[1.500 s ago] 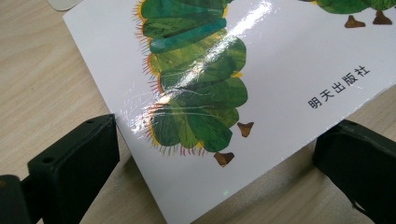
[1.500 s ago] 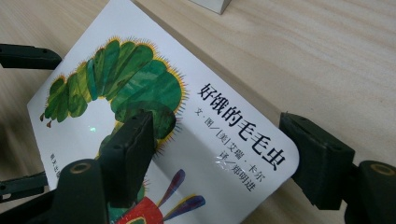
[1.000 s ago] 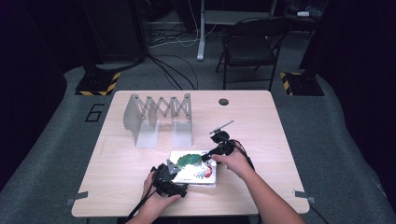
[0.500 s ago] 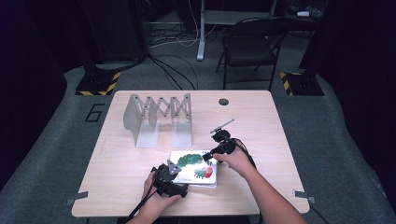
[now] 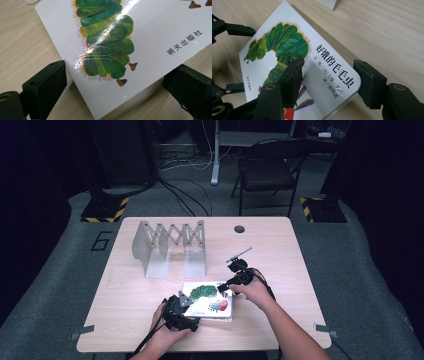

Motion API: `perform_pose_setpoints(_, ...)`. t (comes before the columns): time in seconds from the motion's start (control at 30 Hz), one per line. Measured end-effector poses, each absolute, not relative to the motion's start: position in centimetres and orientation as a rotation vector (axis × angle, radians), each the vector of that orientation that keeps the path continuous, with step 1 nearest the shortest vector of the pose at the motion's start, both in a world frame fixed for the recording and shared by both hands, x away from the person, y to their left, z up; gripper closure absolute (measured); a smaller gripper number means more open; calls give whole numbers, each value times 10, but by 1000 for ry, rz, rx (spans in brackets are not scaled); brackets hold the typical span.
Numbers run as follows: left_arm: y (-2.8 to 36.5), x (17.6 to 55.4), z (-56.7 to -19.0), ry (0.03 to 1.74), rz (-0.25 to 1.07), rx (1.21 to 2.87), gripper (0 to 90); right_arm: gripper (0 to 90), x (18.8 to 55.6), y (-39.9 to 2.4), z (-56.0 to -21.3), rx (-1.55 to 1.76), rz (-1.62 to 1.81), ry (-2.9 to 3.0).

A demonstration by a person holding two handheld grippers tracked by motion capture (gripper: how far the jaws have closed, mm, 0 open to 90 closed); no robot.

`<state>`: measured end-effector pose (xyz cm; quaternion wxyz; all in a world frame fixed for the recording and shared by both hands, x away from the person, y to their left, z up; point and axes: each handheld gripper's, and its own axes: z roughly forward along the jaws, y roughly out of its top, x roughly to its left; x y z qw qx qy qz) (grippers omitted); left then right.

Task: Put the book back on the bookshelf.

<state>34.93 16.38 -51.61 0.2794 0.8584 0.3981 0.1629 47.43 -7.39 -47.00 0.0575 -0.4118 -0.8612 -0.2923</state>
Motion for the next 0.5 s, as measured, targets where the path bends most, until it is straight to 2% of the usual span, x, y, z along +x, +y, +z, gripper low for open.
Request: perform_pose_setpoints(0.5, 168, 350, -515, 1050, 404, 2302, 69, 453, 474, -75, -465, -1231, -902, -2616)
